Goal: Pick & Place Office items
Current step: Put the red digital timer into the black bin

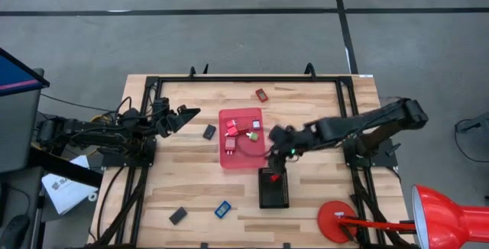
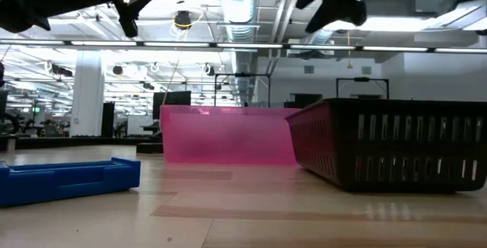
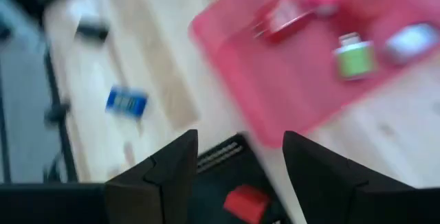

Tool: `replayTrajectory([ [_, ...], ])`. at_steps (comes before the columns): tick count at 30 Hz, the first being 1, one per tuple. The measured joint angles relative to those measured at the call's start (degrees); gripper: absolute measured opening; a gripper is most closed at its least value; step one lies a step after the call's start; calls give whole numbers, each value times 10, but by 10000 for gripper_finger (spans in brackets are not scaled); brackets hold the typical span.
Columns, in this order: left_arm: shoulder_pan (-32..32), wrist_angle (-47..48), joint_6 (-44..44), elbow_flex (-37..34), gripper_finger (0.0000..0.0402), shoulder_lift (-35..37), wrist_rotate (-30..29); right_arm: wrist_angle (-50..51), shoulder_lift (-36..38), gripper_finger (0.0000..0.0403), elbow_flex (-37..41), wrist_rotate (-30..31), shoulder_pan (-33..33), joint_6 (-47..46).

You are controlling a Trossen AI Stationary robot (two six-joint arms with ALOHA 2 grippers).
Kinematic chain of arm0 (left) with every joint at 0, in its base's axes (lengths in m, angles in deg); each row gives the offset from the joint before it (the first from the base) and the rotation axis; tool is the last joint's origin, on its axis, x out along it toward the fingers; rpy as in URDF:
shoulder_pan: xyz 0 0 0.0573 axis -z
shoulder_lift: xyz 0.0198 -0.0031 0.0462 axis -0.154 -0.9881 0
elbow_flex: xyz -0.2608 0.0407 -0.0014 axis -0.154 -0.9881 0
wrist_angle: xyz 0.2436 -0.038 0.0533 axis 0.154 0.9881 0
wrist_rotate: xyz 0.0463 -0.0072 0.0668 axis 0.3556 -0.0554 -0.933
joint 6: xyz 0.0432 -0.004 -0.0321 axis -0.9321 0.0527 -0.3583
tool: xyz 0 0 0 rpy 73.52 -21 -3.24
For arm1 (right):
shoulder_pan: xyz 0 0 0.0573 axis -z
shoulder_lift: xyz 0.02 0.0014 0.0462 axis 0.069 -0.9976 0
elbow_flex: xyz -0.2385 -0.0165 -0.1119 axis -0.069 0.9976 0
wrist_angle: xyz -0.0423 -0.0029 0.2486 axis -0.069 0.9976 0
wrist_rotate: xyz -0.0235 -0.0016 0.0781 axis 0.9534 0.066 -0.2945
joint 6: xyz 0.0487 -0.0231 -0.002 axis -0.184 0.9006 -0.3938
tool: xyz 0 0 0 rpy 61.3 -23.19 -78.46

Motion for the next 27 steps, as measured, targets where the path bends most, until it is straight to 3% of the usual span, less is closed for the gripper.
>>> replayTrajectory([
  [7,0,0,-1,0,274,0,-7,66,80,208,15,183,65,-247],
  [9,0,0,-2,0,274,0,-12,69,88,207,31,189,100,-330],
  [12,0,0,-2,0,274,0,-12,68,78,202,58,148,162,-426],
  [14,0,0,-3,0,274,0,-14,51,53,194,60,127,200,-386],
  [19,0,0,-3,0,274,0,-15,-64,-24,178,7,37,289,-162],
  [23,0,-4,-2,0,274,0,-15,29,-121,178,-107,0,362,-28],
  [27,0,-7,-2,0,274,1,-15,181,-238,185,-268,-5,416,83],
])
